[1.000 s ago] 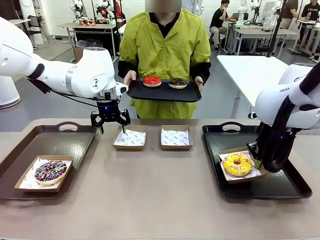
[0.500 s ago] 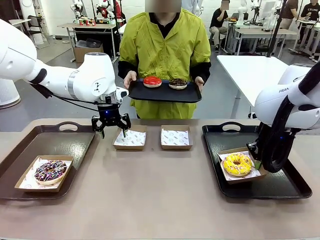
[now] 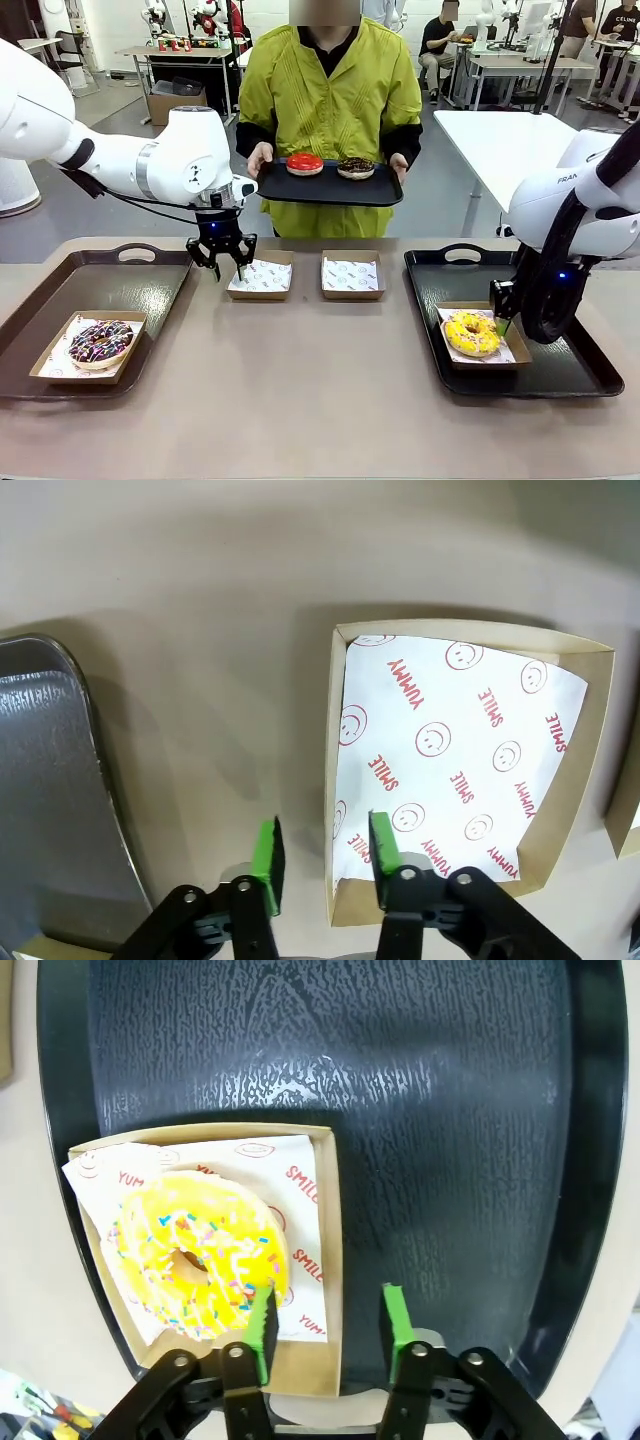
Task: Individually package the donuts and arrange them on the tray.
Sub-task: Place the picked Paper togo box on the Handle tray while simultaneously picking up another Paper togo box from the table with the other hand.
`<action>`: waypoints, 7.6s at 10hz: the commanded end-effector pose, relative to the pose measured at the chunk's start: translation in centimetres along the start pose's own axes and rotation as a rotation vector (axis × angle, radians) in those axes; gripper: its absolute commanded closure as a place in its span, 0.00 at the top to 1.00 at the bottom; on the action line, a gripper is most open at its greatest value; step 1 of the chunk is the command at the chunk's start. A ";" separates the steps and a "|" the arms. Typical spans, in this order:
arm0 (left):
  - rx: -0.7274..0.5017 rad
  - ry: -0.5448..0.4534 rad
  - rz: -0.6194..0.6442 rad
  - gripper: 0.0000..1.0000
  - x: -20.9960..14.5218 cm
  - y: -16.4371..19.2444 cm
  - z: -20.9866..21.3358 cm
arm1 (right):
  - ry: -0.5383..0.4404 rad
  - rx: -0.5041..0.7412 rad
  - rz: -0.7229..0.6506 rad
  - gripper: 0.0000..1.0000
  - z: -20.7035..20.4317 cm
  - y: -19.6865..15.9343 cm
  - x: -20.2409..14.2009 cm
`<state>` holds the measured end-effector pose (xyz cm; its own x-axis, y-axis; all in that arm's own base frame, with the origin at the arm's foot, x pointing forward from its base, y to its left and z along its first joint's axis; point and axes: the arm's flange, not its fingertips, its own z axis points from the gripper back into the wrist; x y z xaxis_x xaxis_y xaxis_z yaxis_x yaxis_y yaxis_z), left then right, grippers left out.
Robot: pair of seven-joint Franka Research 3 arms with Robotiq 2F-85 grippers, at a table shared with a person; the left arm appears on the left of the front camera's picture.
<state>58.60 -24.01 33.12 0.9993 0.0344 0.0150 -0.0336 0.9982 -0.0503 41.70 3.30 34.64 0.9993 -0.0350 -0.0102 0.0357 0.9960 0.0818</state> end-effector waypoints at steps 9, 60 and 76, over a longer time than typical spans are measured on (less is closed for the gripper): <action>-0.019 0.018 -0.017 0.00 0.3 0.4 0.4 | -0.038 0.068 0.009 1.00 2.5 0.0 -1.6; 0.074 -0.014 -0.139 0.01 -5.7 12.4 21.8 | -0.126 0.675 -0.048 1.00 18.7 -3.6 4.9; 0.029 0.011 -0.069 0.01 -4.8 19.5 17.5 | -0.149 0.470 0.002 1.00 14.9 5.3 10.4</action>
<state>51.99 -4.58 49.87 0.9995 -0.0300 -0.0090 0.0299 0.9994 -0.0150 52.43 7.01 49.85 0.9883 -0.0789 0.1306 -0.0011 0.8522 0.5232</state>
